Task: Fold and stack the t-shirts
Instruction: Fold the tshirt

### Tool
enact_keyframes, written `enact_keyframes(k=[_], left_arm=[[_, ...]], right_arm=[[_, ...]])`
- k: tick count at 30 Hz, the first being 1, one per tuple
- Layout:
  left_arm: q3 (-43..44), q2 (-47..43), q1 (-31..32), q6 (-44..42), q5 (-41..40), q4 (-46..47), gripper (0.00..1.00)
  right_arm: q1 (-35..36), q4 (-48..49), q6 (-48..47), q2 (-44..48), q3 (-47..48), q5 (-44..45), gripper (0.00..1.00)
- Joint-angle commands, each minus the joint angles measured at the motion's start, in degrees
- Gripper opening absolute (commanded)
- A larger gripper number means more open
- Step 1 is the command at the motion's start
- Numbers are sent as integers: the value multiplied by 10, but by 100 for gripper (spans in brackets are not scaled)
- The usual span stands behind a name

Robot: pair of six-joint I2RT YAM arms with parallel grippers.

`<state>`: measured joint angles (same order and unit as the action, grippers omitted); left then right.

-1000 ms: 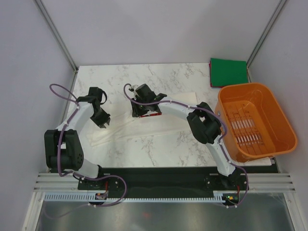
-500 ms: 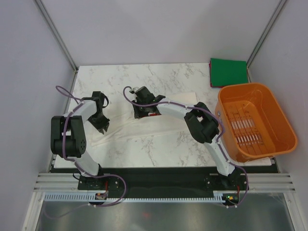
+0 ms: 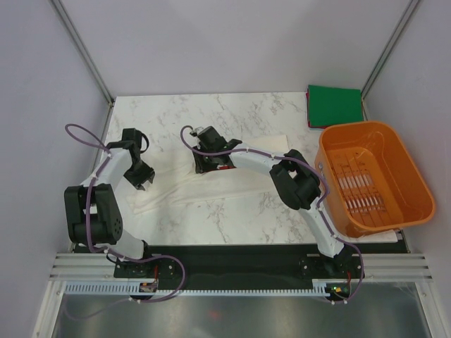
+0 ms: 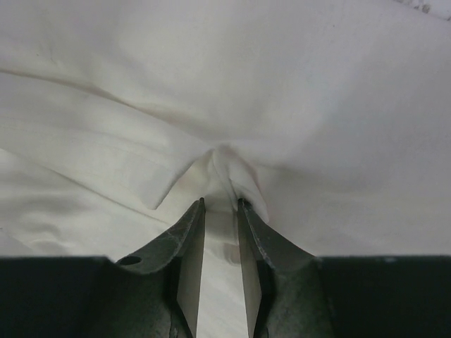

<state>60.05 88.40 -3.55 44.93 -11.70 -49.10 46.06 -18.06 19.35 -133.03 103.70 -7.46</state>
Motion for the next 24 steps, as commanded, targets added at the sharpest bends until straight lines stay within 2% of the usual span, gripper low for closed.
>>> enact_keyframes(k=[1,11,24], left_arm=[[20,-13,-4,-37,16,9,46],[23,-31,-41,-63,38,10,47],[24,-43,-50,-77,63,18,47]], right_arm=[[2,-7,8,22,26,18,35],[15,-8,20,-6,54,44,43],[23,0,88,-42,115,83,45]])
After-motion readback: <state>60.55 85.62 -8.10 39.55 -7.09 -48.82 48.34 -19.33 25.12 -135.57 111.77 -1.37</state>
